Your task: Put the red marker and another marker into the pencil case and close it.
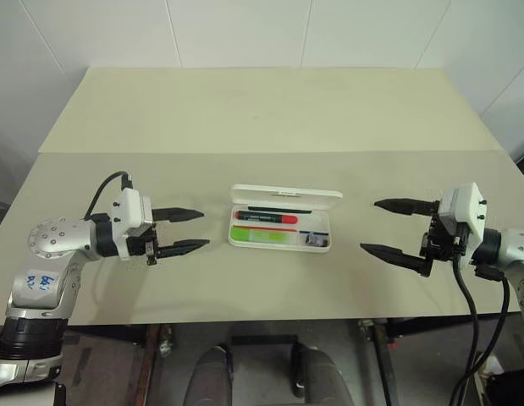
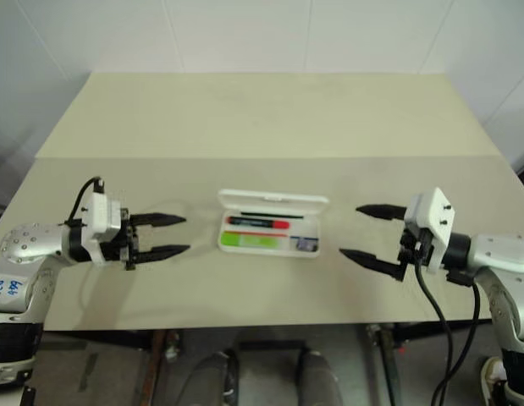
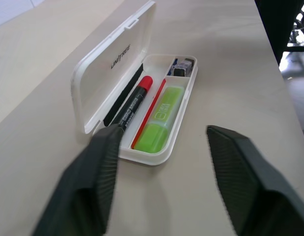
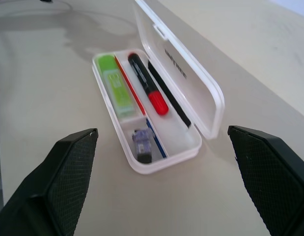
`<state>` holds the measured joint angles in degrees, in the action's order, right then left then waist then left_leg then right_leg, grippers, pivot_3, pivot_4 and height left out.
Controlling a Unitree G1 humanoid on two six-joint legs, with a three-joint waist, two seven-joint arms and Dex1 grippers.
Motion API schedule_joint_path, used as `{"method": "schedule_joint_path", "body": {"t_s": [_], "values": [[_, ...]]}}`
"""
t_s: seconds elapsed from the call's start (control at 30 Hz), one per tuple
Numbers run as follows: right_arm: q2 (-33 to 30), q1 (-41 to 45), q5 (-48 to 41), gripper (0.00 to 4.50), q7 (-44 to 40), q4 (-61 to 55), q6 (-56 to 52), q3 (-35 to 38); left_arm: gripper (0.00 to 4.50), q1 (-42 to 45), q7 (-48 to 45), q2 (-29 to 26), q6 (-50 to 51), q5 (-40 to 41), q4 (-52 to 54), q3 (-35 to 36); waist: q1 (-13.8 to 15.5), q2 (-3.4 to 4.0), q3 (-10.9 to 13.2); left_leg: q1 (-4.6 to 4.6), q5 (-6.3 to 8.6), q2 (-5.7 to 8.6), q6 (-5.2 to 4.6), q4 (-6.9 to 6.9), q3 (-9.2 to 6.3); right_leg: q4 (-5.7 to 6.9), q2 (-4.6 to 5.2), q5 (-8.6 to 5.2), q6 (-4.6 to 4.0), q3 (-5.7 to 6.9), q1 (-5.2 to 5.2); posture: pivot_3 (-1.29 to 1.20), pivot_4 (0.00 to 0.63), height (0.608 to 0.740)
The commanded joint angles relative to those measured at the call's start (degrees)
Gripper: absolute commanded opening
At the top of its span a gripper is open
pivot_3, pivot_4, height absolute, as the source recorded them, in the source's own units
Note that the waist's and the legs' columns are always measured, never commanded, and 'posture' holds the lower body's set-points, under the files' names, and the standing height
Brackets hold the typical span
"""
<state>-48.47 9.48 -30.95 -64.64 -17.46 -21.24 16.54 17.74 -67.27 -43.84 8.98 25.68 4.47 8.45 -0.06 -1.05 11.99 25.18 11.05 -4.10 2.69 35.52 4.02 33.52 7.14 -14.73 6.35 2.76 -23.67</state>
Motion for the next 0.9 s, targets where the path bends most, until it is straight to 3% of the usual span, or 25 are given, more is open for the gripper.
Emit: {"method": "schedule_joint_path", "body": {"t_s": [0.03,0.17,0.53,0.77,0.9], "values": [[0.51,0.48,-1.81,4.50,-0.14,-3.27,1.34,-0.38,1.42,1.20,-0.70,-0.13,-1.49,1.63,-0.74,1.86,0.00,0.00,0.00,-0.01,0.00,0.00,0.00,0.00,0.00,0.01,0.00,0.00,0.00,0.00,0.00,0.00,0.150,0.740],[0.40,0.83,-2.13,4.50,-1.24,-3.57,1.21,-2.27,0.03,1.84,-0.94,0.22,-1.81,1.79,-1.29,1.65,-0.02,0.00,0.00,-0.01,0.07,0.00,0.11,0.01,0.00,0.01,0.00,0.00,-0.01,0.00,0.01,0.00,0.150,0.740],[0.53,0.75,-0.49,4.50,-0.73,-1.07,3.53,-4.11,0.03,6.32,9.29,3.33,-0.27,-0.05,-5.42,3.44,0.05,0.00,0.00,-0.02,-0.03,0.00,-0.05,0.03,0.00,0.07,0.00,0.01,0.02,0.00,0.01,0.00,0.150,0.740],[0.94,2.22,0.41,4.50,-0.20,-0.06,4.27,-5.65,0.03,15.17,15.81,7.27,-2.61,-8.08,-14.89,-2.12,0.27,-0.02,-0.01,-0.02,-0.04,0.00,-0.06,0.12,0.00,0.10,0.00,0.07,0.12,0.00,0.05,0.00,0.150,0.740],[1.49,2.52,0.72,4.50,0.54,-0.14,4.56,-6.33,0.03,20.27,17.36,10.60,-3.58,-11.04,-19.65,-5.28,0.34,-0.03,-0.01,0.00,-0.06,0.00,-0.09,0.09,0.00,0.10,-0.01,0.47,0.84,0.00,0.02,0.00,0.150,0.740]]}}
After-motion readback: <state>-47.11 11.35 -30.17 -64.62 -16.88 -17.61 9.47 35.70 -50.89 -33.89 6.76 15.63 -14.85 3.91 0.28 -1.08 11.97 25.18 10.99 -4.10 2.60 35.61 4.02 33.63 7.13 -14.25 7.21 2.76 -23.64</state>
